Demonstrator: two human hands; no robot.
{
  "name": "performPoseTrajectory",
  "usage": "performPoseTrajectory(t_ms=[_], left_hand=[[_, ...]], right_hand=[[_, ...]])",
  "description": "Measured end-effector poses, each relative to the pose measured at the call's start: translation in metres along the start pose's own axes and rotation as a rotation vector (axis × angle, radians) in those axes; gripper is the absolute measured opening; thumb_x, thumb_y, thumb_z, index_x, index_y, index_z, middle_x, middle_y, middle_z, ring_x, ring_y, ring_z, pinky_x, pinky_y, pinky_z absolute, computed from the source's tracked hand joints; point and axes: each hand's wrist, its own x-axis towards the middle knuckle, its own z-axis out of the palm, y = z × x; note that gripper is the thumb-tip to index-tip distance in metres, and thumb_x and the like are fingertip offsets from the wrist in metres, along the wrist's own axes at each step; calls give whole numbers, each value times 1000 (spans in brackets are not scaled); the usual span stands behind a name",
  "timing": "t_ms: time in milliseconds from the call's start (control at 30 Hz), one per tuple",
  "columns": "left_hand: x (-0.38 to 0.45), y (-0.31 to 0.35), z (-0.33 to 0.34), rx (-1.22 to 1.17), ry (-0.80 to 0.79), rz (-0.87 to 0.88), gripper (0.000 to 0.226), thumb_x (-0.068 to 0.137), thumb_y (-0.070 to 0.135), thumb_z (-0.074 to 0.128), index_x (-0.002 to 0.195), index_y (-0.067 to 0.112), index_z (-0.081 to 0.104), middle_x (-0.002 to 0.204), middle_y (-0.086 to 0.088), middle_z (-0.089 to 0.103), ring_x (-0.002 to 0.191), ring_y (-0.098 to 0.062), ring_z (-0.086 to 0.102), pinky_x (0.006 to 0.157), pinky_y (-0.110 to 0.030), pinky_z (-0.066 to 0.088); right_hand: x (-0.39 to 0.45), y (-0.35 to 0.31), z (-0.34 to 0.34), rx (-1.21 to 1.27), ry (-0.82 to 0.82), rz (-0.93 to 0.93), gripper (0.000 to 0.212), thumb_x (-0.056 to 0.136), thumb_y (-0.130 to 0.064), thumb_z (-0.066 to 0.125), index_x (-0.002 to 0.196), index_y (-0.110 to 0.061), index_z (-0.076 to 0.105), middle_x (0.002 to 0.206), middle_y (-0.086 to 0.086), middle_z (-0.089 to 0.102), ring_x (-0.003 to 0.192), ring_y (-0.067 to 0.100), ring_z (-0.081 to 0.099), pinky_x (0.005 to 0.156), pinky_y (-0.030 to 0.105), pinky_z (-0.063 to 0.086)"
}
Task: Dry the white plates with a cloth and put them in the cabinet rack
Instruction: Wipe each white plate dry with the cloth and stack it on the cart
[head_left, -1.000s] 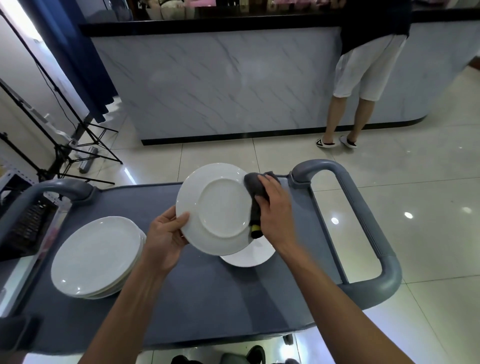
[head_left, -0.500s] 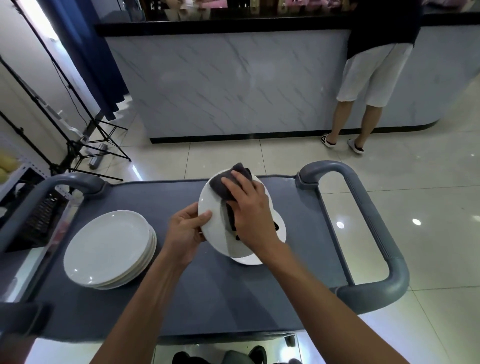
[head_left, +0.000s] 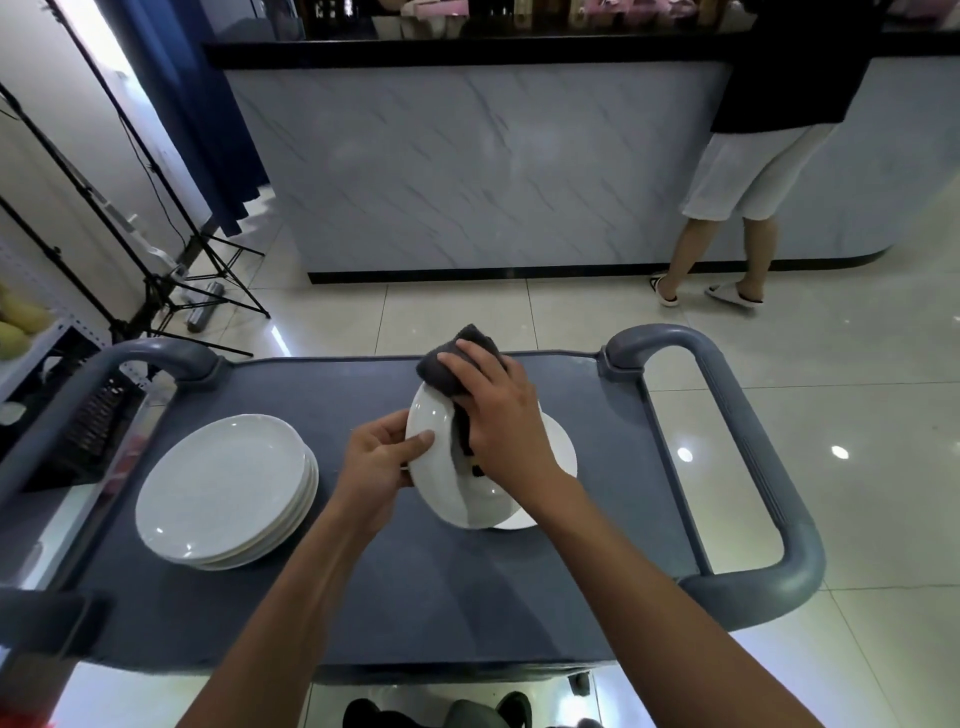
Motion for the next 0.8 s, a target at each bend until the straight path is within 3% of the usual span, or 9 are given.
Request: performPoseTrajectory(t_ms=[233, 467, 667, 800], left_hand=[[-3, -1, 1, -109, 38, -5, 30, 87, 6, 61, 115, 4, 69, 100, -16, 70, 85, -28, 63, 64, -35, 52], [-1, 0, -2, -173, 56, -21, 32, 82, 12, 62, 112, 3, 70, 102, -17, 67, 87, -28, 61, 67, -34, 52], [6, -3, -9, -195, 93, -22, 32, 89, 8, 59, 118, -2, 66, 103, -17, 64, 88, -27, 59, 65, -31, 54], [12, 3, -10, -178, 127, -26, 23, 95, 5, 55, 113, 4, 69, 98, -11, 68, 83, -24, 63, 65, -32, 53]], right_hand=[[14, 31, -11, 96, 10, 229, 46, 98, -13, 53, 144, -21, 49, 151, -2, 46, 132, 28, 42, 110, 43, 34], [-3, 47, -16, 230, -6, 322, 53, 96, -20, 59, 147, -20, 44, 152, -2, 43, 137, 20, 38, 116, 34, 28], [-20, 57, -14, 294, 25, 375, 48, 91, -10, 63, 138, -16, 53, 138, -1, 55, 128, 17, 47, 112, 39, 37], [-35, 59, -9, 296, 34, 343, 45, 91, -5, 61, 134, -18, 57, 137, -4, 56, 127, 15, 49, 110, 38, 39]])
